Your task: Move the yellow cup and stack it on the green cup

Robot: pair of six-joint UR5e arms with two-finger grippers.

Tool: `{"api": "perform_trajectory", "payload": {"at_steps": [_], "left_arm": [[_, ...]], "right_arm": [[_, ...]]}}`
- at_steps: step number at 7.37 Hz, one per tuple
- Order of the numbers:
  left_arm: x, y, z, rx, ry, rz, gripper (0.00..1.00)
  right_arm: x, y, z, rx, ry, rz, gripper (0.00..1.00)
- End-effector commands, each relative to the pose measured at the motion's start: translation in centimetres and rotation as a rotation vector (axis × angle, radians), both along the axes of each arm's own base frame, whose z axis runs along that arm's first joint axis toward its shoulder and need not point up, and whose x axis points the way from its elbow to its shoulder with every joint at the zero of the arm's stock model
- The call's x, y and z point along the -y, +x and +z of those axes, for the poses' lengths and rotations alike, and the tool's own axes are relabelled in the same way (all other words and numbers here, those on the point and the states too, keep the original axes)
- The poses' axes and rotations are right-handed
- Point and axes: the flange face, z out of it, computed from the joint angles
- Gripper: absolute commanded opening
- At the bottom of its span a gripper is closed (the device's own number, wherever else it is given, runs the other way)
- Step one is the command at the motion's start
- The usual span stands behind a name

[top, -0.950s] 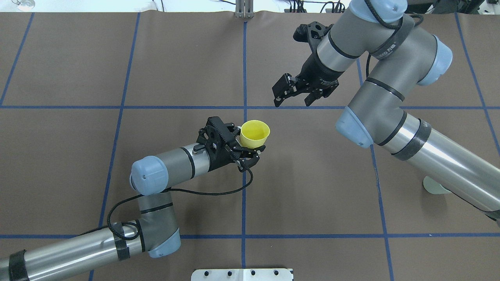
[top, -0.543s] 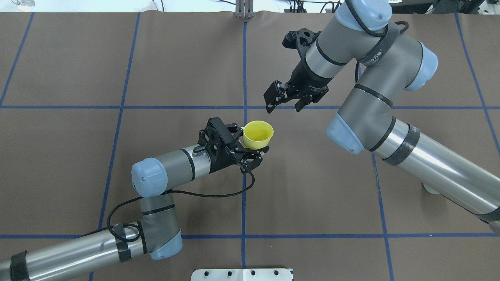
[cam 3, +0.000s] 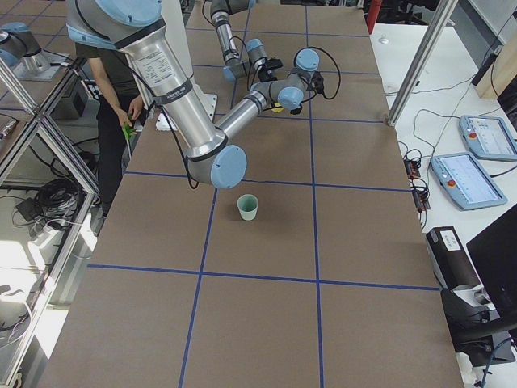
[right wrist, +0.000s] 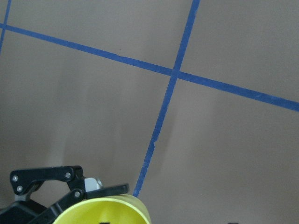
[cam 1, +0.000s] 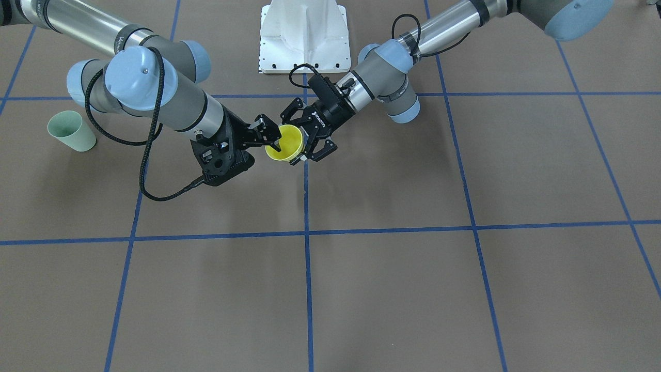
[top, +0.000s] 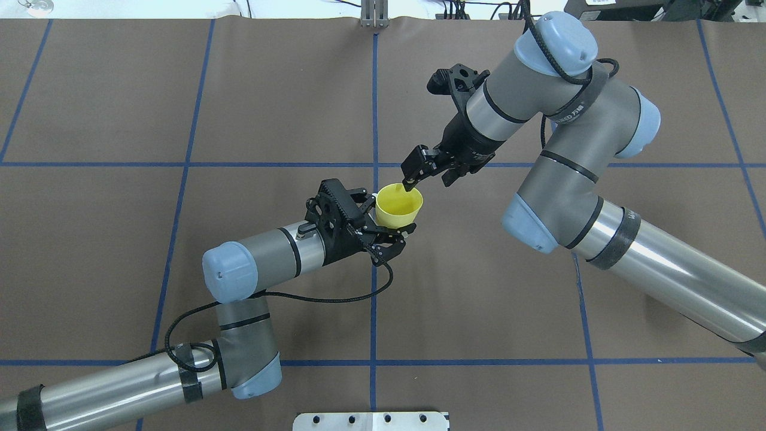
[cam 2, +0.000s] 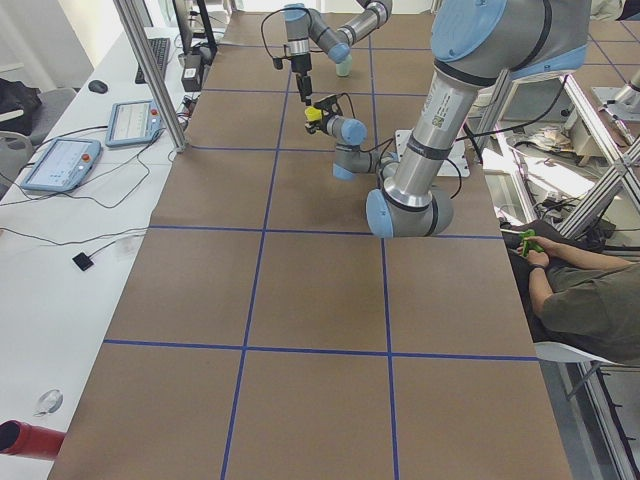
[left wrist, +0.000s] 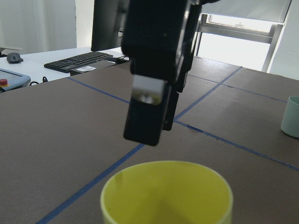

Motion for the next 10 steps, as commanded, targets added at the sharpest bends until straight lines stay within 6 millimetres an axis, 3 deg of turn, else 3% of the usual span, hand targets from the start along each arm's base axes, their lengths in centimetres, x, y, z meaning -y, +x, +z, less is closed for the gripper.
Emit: {"api": "perform_trajectory", "payload": {"at_steps": [1, 4, 7, 8, 10], "left_arm": [[0.0, 0.0, -0.2, -0.003, 0.001, 0.0, 0.58], [-0.3, 0.3, -0.4, -0.005, 0.001, 0.004, 0.58], [-0.5, 0.4, -0.5, -0.008, 0.002, 0.006, 0.58], [-0.7, 0.5, -0.5, -0.009, 0.001, 0.009, 0.58], [-0.9, 0.6, -0.7, -0.012, 0.0, 0.012, 0.58]], "right_arm": [[-0.7, -0.2, 0.2, 0.009, -0.006, -0.021, 0.82], [-1.6, -1.1, 0.9, 0.002, -0.014, -0.042, 0.77], [-2.3, -1.2, 1.0, 0.005, -0.016, -0.053, 0.47], [-2.5, -1.2, 0.9, 0.008, -0.018, -0.056, 0.42], [-2.5, -1.2, 0.8, 0.01, -0.018, -0.059, 0.42]]}}
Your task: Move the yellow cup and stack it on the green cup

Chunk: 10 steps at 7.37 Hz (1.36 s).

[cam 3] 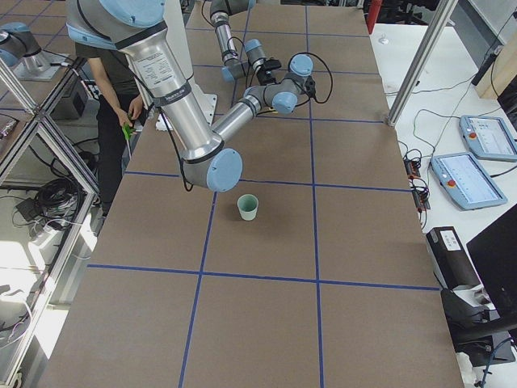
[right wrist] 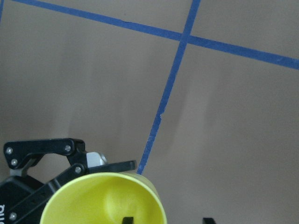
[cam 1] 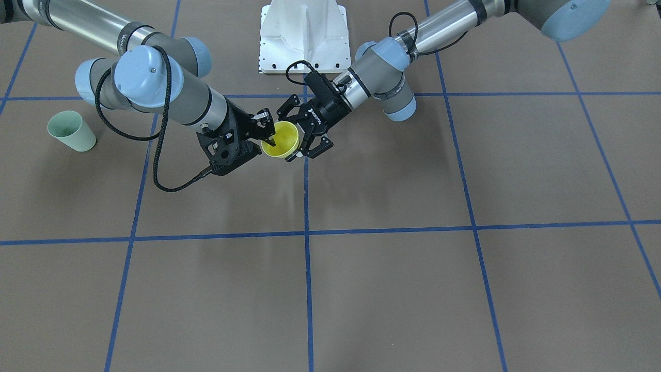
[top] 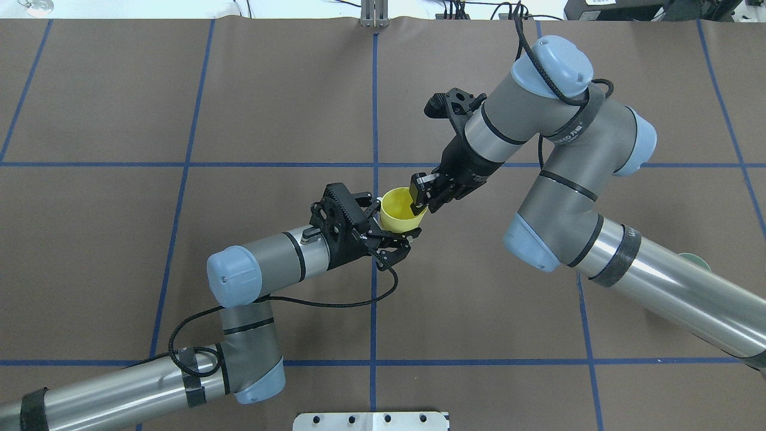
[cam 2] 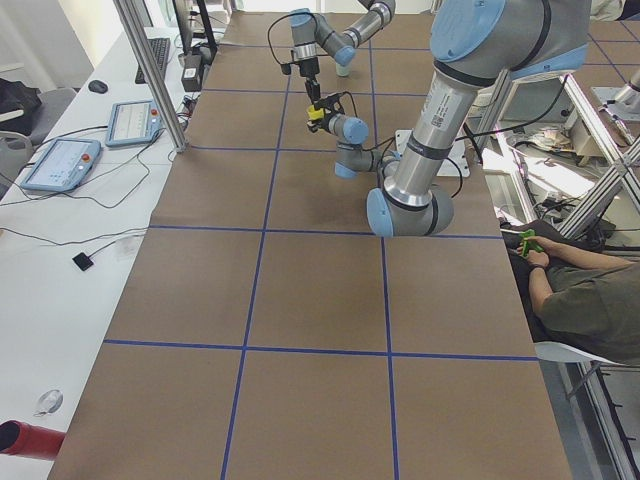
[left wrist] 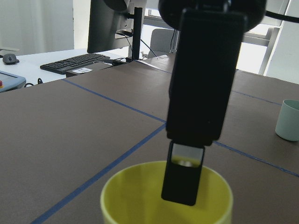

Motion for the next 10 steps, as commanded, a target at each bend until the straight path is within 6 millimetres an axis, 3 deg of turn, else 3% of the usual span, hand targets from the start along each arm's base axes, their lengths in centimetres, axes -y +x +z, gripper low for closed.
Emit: {"api": "perform_trajectory", "payload": {"at_steps": [1, 2, 3, 4, 6, 8, 10], "left_arm": [[-0.1, 0.1, -0.1, -0.003, -0.002, 0.002, 0.58], [-0.1, 0.1, -0.6, -0.01, -0.002, 0.001, 0.59], [-0.2, 0.2, -0.8, -0.013, -0.001, 0.002, 0.59], [-0.2, 0.2, -0.9, -0.015, -0.002, 0.003, 0.63], [-0.2, 0.2, -1.2, -0.02, -0.003, 0.004, 0.99], [-0.3, -0.1, -1.9, -0.035, 0.003, 0.004, 1.0], [-0.5, -0.3, -2.5, -0.047, 0.006, 0.006, 1.0]], "right_arm": [[-0.1, 0.0, 0.0, 0.001, -0.002, -0.003, 0.42], [-0.1, -0.1, 0.0, 0.001, 0.0, -0.003, 0.35], [-0.1, 0.0, 0.0, 0.001, -0.002, -0.003, 0.13], [-0.2, -0.1, 0.1, 0.0, -0.004, -0.006, 0.04], [-0.5, 0.3, 0.1, 0.014, -0.017, -0.032, 0.0], [-0.8, 1.7, 1.0, 0.022, -0.028, -0.046, 0.0], [0.4, 4.1, 2.2, 0.021, -0.039, -0.028, 0.0]]}}
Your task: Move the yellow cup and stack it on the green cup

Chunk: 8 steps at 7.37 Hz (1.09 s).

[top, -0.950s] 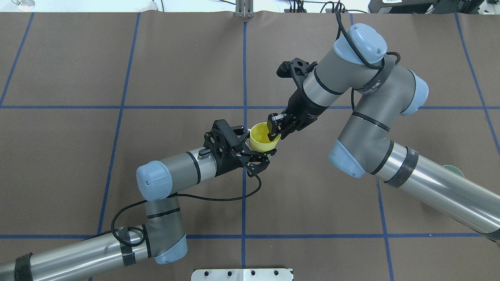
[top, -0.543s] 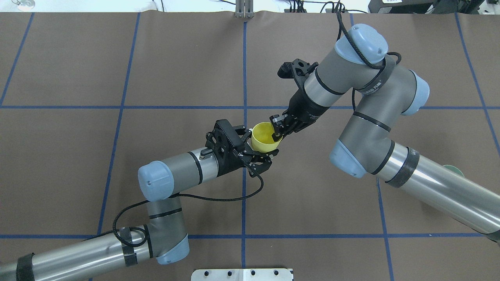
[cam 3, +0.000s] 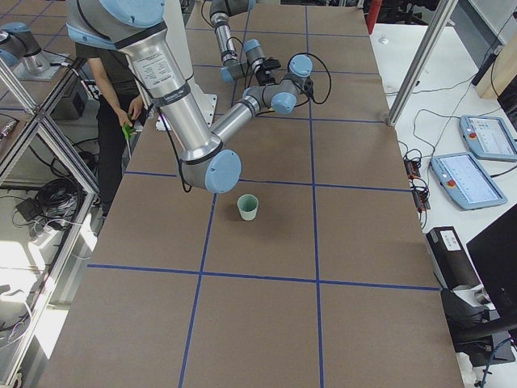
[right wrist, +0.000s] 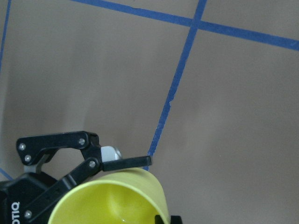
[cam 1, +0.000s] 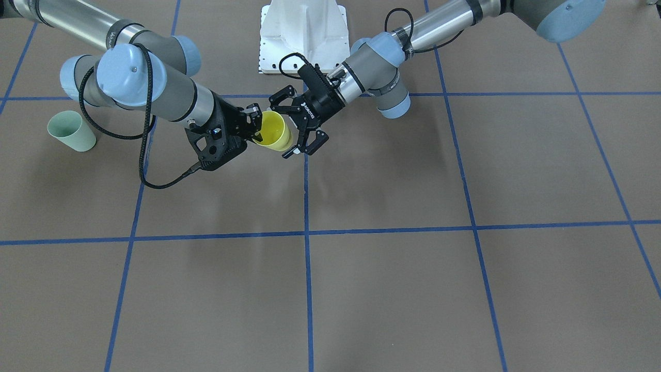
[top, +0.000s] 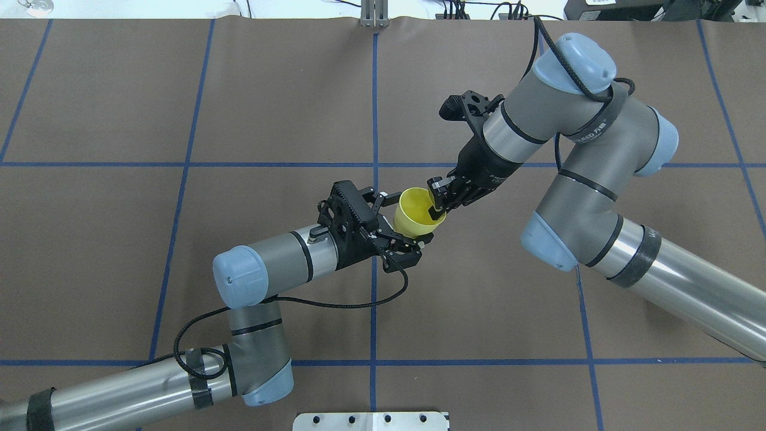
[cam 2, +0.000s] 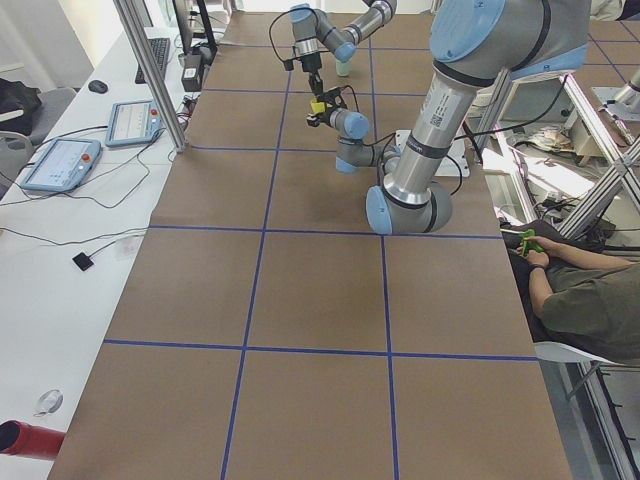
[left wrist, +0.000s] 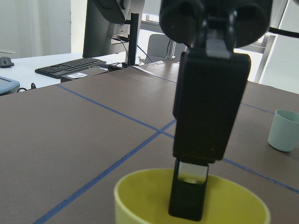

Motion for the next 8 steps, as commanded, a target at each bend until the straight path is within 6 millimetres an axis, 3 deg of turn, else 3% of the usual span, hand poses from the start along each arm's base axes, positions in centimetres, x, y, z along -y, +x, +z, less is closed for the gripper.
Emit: {"api": "perform_trajectory", "payload": {"at_steps": [1, 2, 3, 4, 5, 6, 7, 8], "left_arm": [[-0.1, -0.2, -0.2, -0.006, 0.001, 0.0, 1.0], [-0.1, -0.1, -0.2, -0.005, 0.001, 0.0, 1.0], [-0.1, -0.1, -0.2, -0.005, 0.0, -0.001, 1.0], [0.3, -0.3, -0.2, -0.008, -0.013, -0.044, 1.0], [-0.1, 0.1, 0.2, -0.007, -0.029, -0.077, 1.0], [0.2, 0.0, 0.1, -0.011, -0.041, -0.115, 1.0], [0.4, -0.2, 0.4, -0.01, -0.051, -0.138, 1.0], [0.6, -0.3, 0.5, -0.037, -0.094, -0.148, 0.99]], "right_arm": [[2.0, 3.5, 0.9, 0.009, -0.024, 0.026, 0.0], [2.8, 6.9, 1.2, 0.018, -0.038, 0.063, 0.0], [3.0, 11.2, 3.3, 0.003, -0.048, 0.128, 0.0], [4.0, 16.7, 5.6, -0.014, -0.074, 0.214, 0.0], [3.4, 22.2, 9.1, -0.044, -0.112, 0.299, 0.0], [0.7, 27.2, 12.8, -0.086, -0.15, 0.38, 0.0], [-3.4, 30.6, 15.8, -0.145, -0.171, 0.45, 0.0], [-7.0, 32.6, 18.7, -0.219, -0.199, 0.497, 0.0]]}}
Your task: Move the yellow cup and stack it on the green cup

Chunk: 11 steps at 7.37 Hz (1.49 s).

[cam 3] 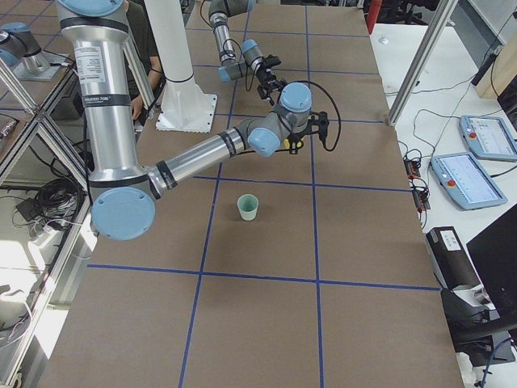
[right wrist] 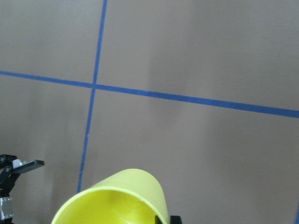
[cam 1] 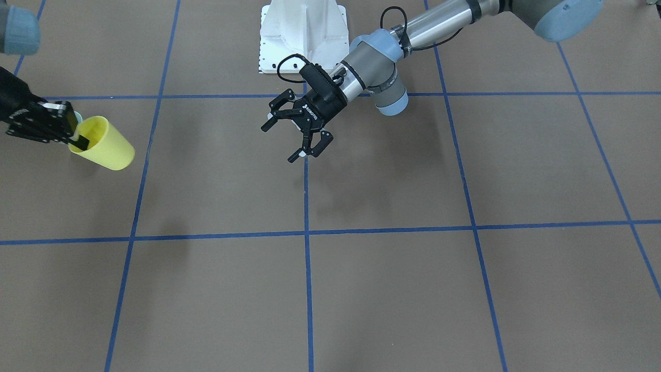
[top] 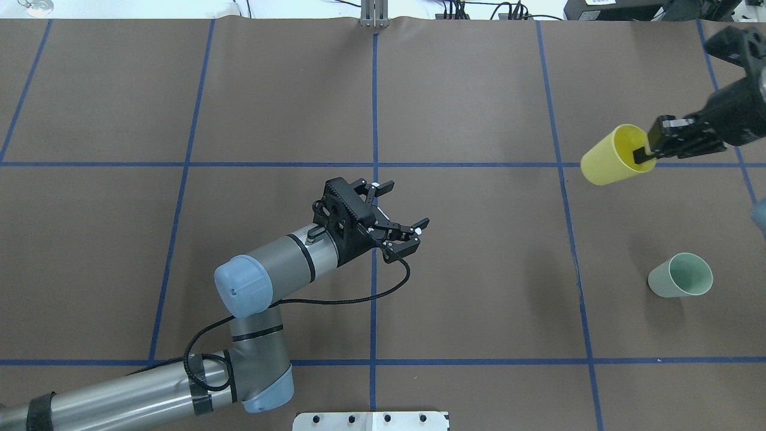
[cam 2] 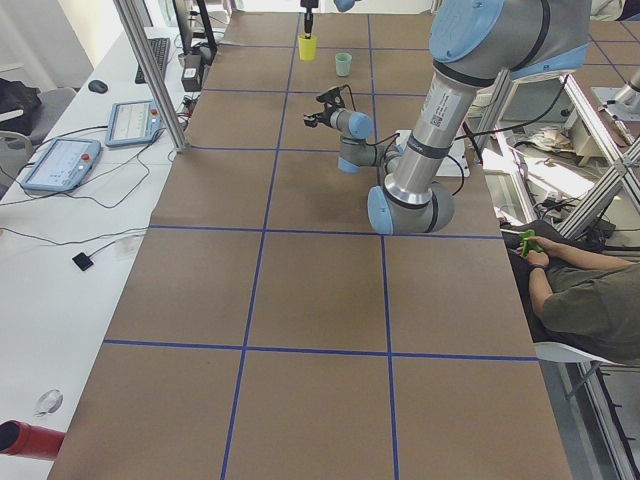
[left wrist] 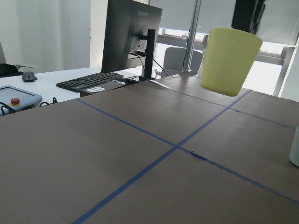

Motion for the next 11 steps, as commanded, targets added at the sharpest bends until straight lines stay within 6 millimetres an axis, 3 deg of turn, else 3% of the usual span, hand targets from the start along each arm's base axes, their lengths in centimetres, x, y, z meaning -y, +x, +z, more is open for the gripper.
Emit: {"api": "perform_trajectory", "payload": {"at_steps": [1, 2, 6, 11], "left_arm": [[0.2, -0.1, 0.3, -0.034, -0.061, -0.02, 1.0], [0.2, -0.1, 0.2, -0.037, -0.063, -0.021, 0.99], [0.8, -0.2, 0.9, -0.025, -0.081, -0.07, 0.99], [0.8, 0.1, 1.1, -0.017, -0.084, -0.069, 0.99]], "right_arm": [[-6.7, 4.5, 5.7, -0.128, -0.085, 0.088, 0.0], [-8.0, 4.6, 7.6, -0.166, -0.116, 0.086, 0.0], [-8.9, 1.3, 9.1, -0.194, -0.171, 0.034, 0.0], [-10.4, 1.6, 11.5, -0.215, -0.226, 0.012, 0.0]]}}
